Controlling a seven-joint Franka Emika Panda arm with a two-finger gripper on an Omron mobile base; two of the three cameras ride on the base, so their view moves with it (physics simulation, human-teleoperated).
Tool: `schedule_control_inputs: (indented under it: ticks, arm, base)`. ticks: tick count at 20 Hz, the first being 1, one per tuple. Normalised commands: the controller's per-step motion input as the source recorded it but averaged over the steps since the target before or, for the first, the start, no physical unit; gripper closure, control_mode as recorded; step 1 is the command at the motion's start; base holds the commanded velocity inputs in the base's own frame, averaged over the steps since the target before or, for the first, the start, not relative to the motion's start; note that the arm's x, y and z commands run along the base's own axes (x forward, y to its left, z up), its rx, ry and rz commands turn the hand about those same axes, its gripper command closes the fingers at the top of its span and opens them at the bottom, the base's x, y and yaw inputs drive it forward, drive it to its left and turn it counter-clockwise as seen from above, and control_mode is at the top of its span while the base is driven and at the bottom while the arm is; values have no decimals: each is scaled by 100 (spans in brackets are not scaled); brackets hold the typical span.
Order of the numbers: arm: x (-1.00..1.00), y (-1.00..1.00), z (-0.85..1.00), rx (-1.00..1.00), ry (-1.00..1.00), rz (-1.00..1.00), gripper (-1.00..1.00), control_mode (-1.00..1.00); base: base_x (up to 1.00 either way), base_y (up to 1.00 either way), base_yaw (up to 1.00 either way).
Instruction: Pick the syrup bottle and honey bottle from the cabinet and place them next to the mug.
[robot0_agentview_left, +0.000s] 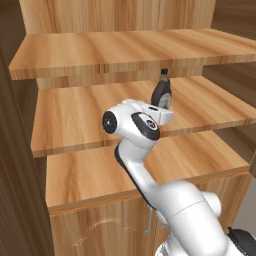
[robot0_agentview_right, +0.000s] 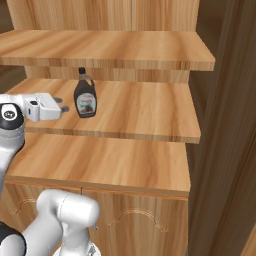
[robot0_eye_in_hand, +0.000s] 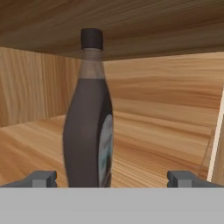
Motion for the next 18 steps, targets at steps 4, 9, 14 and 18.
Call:
schedule_control_inputs:
  ticks: [4,9,14,18]
  arm:
    - [19,5,-6,-4,-1,-9,-100,-100]
    - [8,1,0,-2,0,-7,-100,-100]
    - [20,0,0,0,0,-4,-100,-100]
    - [26,0,0,0,0,-2,-100,-100]
  base:
    - [0,0,0]
    - [0,0,0]
    - [0,0,0]
    - [0,0,0]
